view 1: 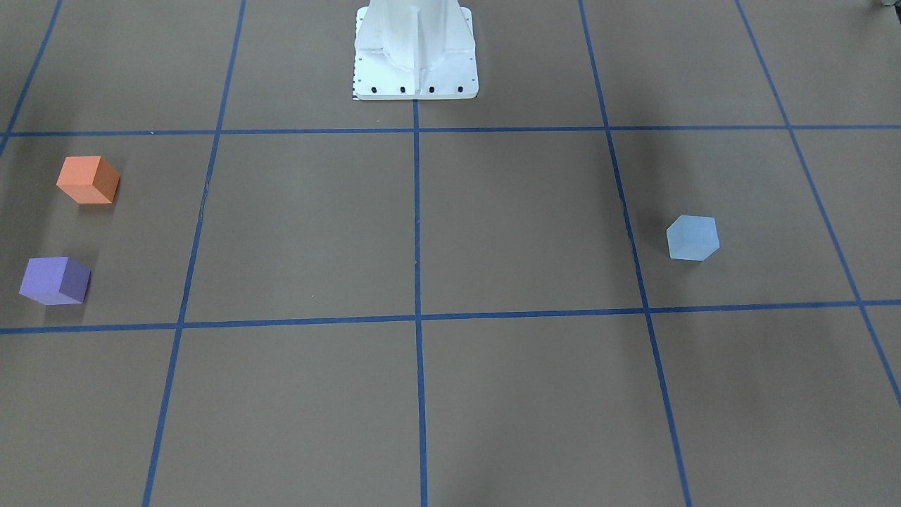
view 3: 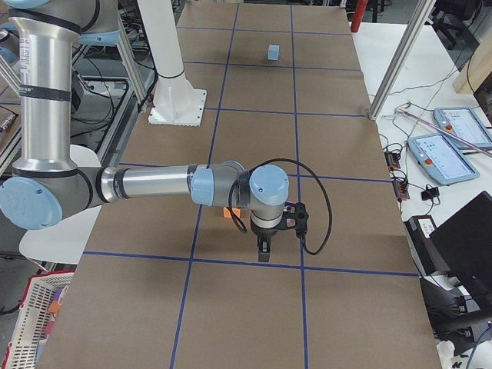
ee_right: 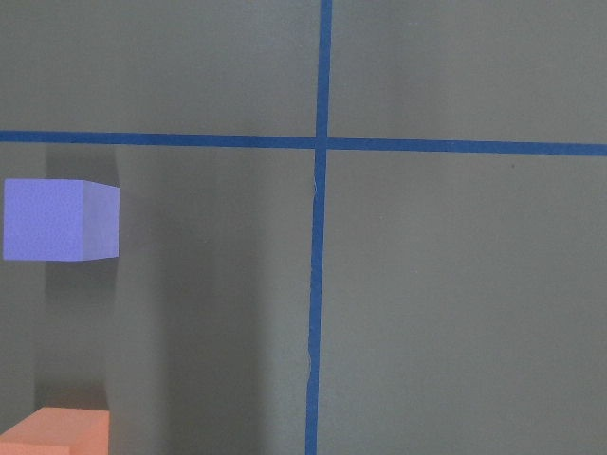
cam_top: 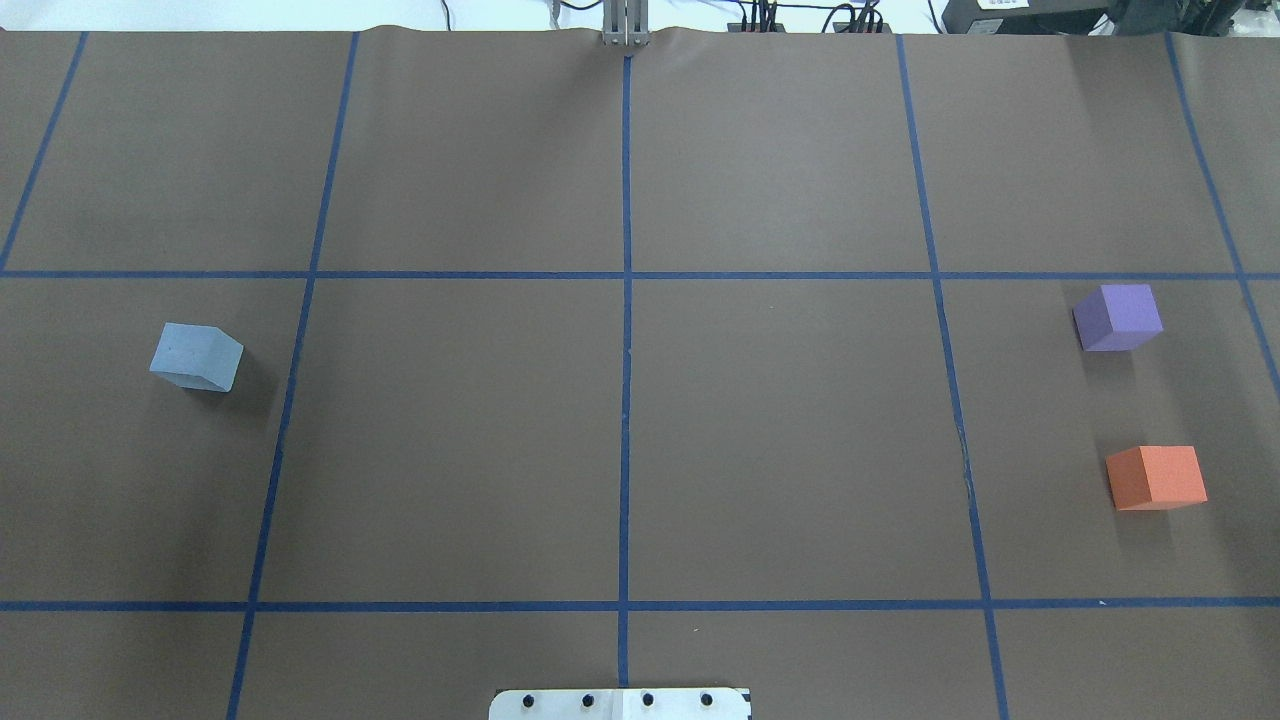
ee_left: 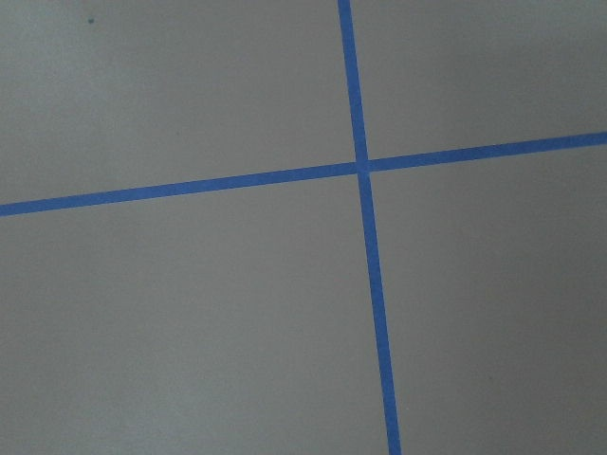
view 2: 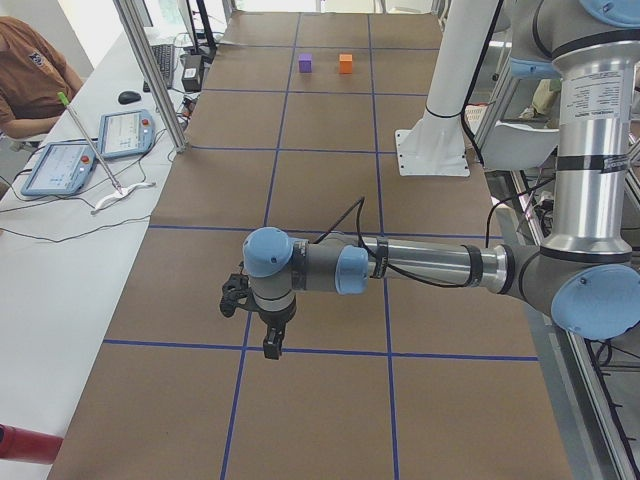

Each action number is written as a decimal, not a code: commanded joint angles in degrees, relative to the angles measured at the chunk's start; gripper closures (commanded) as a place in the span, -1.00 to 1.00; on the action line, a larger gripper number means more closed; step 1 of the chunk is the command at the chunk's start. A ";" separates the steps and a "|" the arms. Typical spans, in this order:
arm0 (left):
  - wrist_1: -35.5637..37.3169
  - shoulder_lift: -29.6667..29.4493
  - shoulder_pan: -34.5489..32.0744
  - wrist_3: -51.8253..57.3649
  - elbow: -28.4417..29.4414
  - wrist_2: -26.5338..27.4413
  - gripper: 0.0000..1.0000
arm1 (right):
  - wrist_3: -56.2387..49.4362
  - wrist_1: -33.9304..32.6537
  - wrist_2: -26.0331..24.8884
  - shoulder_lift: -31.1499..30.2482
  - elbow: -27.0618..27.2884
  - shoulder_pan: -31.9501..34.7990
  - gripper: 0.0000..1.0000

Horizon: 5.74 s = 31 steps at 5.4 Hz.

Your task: Place blue block between orange and purple blocks

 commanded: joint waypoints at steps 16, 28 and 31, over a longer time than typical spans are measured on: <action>-21.37 -7.31 38.85 -51.33 -6.75 19.10 -1.00 | 0.00 -0.03 1.52 -0.18 2.37 -0.09 -0.99; -22.95 -5.65 43.08 -54.06 -7.53 9.39 1.00 | -0.08 0.06 1.70 0.44 2.63 -0.09 -0.99; -4.16 -24.00 40.07 -64.18 -11.92 7.85 1.00 | 0.00 -0.03 1.70 0.44 2.72 -0.26 -0.99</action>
